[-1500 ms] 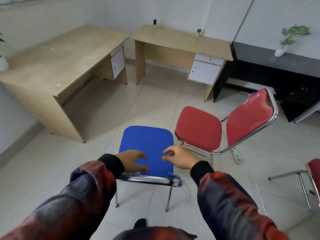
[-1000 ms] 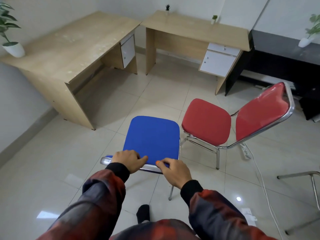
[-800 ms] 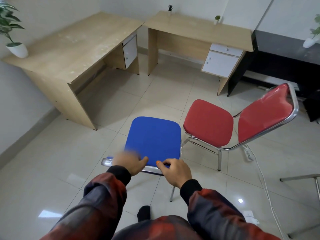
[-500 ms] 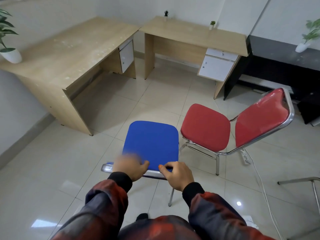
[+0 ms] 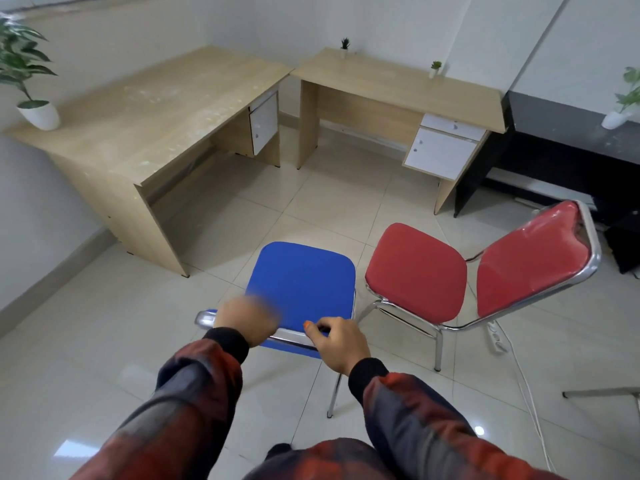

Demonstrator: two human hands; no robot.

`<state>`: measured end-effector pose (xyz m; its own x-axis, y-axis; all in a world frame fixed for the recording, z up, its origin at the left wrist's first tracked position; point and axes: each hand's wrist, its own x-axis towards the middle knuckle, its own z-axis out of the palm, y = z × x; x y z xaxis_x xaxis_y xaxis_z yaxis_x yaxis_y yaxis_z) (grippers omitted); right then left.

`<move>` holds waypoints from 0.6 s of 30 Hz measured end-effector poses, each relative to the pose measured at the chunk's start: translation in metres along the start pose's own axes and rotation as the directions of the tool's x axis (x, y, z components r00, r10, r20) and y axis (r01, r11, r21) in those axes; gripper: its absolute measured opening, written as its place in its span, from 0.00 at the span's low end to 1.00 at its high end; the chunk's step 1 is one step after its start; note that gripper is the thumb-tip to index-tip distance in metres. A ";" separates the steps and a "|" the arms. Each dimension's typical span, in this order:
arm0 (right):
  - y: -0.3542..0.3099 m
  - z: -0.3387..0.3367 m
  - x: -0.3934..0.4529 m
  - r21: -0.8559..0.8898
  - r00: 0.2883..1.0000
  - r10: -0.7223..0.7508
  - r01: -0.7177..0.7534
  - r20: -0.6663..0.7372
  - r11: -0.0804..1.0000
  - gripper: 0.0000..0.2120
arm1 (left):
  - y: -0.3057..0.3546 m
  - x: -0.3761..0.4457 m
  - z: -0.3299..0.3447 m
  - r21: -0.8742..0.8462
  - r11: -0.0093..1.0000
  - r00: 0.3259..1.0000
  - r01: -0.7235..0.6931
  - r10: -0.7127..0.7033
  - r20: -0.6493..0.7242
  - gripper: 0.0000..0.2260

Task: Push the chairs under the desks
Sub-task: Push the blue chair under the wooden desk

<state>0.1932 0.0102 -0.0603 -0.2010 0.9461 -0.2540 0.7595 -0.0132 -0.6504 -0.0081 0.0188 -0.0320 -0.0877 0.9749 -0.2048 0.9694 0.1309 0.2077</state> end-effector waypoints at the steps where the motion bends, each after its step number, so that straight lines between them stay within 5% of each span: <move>1: 0.003 -0.004 0.004 -0.002 1.000 -0.007 0.007 0.001 1.000 0.21 | 0.004 0.001 0.001 -0.001 1.000 1.000 -0.004 0.004 -0.011 0.19; 8: 0.025 -0.031 0.023 -0.001 1.000 0.001 -0.001 -0.006 1.000 0.20 | 0.027 0.009 0.004 0.015 0.986 0.986 -0.164 0.164 -0.010 0.20; 18: 0.002 -0.014 0.050 0.044 0.999 0.049 -0.048 -0.019 0.998 0.20 | 0.003 0.042 -0.010 0.044 0.989 0.984 -0.144 0.148 -0.100 0.16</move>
<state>0.1931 0.0622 -0.0645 -0.1518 0.9504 -0.2714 0.7403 -0.0725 -0.6683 -0.0115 0.0619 -0.0304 0.0344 0.9966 -0.0750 0.9810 -0.0194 0.1929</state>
